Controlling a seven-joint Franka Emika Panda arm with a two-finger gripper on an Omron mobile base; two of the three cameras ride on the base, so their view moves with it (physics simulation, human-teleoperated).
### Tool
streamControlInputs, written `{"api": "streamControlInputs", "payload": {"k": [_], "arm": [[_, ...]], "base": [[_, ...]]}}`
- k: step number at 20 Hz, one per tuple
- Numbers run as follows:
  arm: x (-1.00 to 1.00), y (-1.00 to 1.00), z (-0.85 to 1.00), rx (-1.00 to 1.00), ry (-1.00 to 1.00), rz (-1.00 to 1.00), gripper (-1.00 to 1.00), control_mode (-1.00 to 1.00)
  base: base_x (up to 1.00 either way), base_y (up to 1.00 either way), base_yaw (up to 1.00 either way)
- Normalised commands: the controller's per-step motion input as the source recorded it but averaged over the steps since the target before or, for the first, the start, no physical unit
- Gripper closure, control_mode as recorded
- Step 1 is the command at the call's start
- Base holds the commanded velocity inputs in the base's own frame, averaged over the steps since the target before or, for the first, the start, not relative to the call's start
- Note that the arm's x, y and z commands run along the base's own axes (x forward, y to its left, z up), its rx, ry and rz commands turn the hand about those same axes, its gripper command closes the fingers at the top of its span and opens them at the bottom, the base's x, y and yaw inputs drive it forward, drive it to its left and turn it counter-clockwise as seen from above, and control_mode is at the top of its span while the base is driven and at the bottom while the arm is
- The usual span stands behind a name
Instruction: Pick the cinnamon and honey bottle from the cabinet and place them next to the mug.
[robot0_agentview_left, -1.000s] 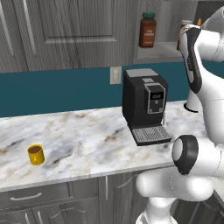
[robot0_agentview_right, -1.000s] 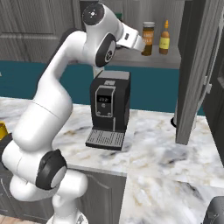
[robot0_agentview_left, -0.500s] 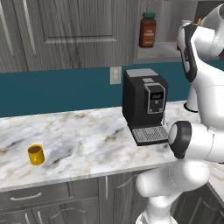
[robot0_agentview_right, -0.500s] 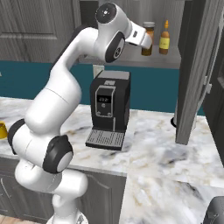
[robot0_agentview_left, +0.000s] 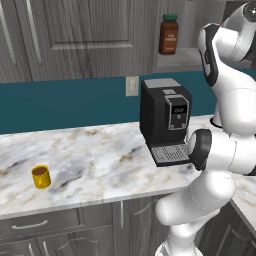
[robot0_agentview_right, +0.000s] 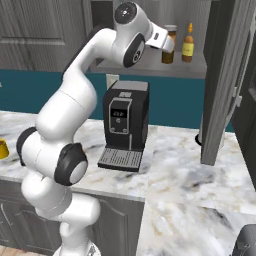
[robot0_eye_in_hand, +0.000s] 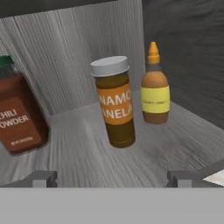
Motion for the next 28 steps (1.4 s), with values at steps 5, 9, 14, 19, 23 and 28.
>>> {"api": "streamControlInputs", "payload": {"k": [5, 9, 14, 19, 23, 28], "arm": [[0.22, -0.14, 0.00, 0.00, 0.00, 0.00, -1.00, -1.00], [0.15, -0.29, 0.00, 0.00, 0.00, 0.00, -1.00, -1.00], [0.22, -0.26, -0.09, 0.00, 0.02, 0.00, -1.00, -1.00], [0.24, -0.05, -0.14, 0.00, 0.07, 0.00, -1.00, -1.00], [0.18, 0.00, -0.04, 0.00, 0.04, 0.00, -1.00, -1.00], [0.21, 0.00, 0.00, 0.00, 0.01, 0.00, -1.00, -1.00]], "base": [[0.00, 0.00, 0.00], [0.00, 0.00, 0.00], [0.00, 0.00, 0.00], [0.00, 0.00, 0.00], [0.00, 0.00, 0.00], [0.00, 0.00, 0.00]]}}
